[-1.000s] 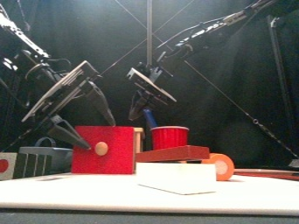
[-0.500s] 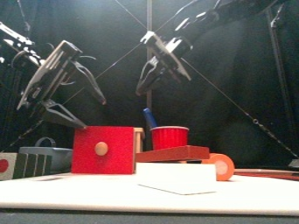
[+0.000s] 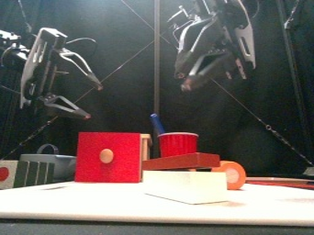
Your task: Grab assembled salmon sushi
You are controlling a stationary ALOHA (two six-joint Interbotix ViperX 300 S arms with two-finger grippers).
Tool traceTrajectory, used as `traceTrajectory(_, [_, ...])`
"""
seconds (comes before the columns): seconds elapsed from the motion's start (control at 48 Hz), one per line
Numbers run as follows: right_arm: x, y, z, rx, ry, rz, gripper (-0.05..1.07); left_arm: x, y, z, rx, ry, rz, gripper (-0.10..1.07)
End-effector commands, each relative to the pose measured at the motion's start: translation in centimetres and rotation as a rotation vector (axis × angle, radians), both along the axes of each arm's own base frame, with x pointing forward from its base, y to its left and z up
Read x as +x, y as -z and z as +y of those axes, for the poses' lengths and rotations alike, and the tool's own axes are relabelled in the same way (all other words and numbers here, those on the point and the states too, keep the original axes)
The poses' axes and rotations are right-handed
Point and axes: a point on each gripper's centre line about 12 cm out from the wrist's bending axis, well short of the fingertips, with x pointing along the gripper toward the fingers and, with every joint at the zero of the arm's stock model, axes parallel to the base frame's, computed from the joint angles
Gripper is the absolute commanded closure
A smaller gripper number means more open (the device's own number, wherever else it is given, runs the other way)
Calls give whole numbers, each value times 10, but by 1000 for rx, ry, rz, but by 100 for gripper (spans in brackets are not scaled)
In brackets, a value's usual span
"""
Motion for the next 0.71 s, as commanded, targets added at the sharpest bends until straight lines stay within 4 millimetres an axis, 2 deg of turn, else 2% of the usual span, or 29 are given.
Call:
traceTrajectory(0.0, [8, -7, 7, 0, -16, -24, 24, 2, -6, 1, 14, 6, -23, 2])
traceTrajectory(0.104, [16, 7, 14, -6, -23, 9, 10, 2, -6, 2, 19, 8, -25, 2])
traceTrajectory(0.208, [18, 21, 17, -24, -16, 69, 1, 3, -6, 3, 19, 3, -25, 2])
traceTrajectory(0.438, [20, 37, 16, -52, 22, 180, 0, 2, -5, 4, 16, 1, -20, 2])
traceTrajectory(0.688, [38, 58, 24, -49, 28, 221, 0, -1, -1, 4, 14, 0, -8, 2])
